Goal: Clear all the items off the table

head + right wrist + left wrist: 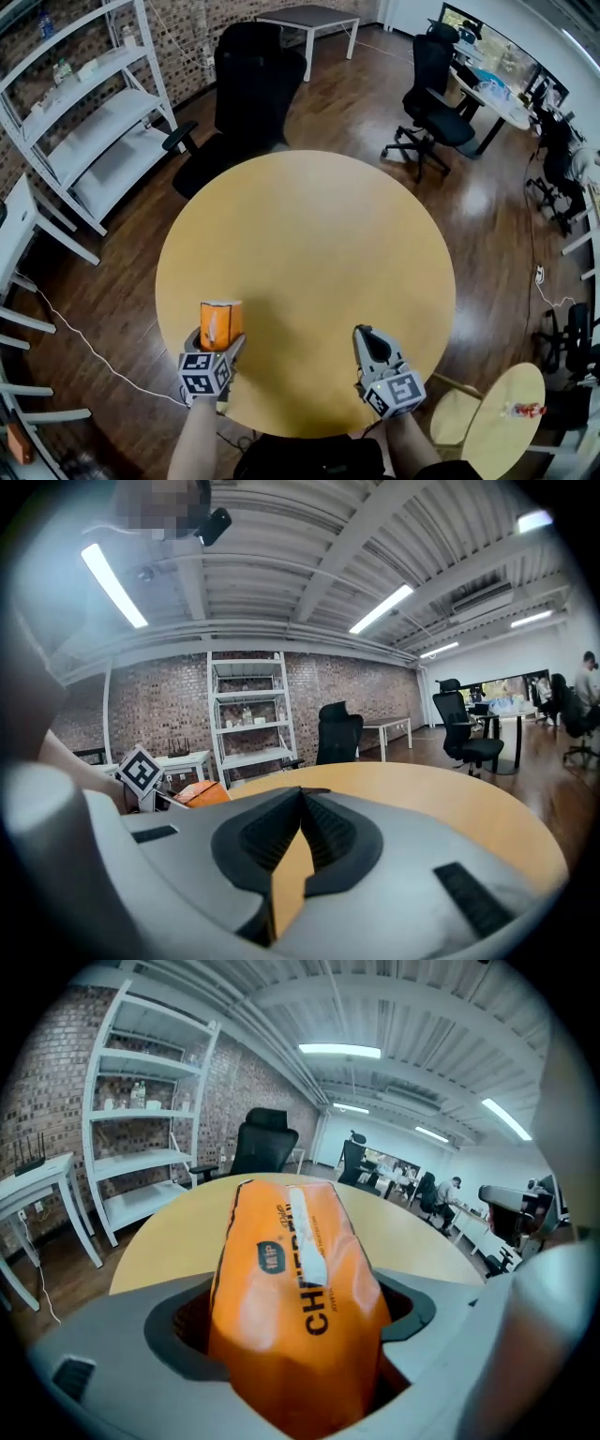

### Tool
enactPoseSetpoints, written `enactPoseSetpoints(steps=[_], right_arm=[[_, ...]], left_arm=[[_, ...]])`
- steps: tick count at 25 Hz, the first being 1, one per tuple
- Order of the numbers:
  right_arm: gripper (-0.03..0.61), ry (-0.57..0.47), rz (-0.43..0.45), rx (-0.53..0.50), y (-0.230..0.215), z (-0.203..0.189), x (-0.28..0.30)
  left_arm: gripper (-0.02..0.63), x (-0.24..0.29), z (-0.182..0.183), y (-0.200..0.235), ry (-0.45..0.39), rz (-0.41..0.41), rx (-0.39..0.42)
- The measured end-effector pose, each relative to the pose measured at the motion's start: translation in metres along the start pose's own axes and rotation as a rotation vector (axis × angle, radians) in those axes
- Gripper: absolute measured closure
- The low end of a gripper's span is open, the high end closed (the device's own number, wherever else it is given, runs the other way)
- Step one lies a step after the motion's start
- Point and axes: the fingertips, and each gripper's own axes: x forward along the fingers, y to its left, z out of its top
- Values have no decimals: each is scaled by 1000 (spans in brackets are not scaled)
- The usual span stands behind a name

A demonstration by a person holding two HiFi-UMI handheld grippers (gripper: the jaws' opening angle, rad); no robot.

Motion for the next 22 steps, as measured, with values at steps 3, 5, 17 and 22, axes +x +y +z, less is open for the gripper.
enactPoseSetpoints(steps=[3,5,17,22], right_arm=[[574,25,6,9,0,-13,8],[574,41,23,9,1,-21,13],[574,73,114,37,25,-37,22],[574,59,142,45,34,-31,24]], left_arm=[[173,20,-16,-6,76,-13,39],[173,29,-28,-7,123,-9,60],[160,39,-59,-17,248,0,98],[126,29,-46,-18,177,-35,49]])
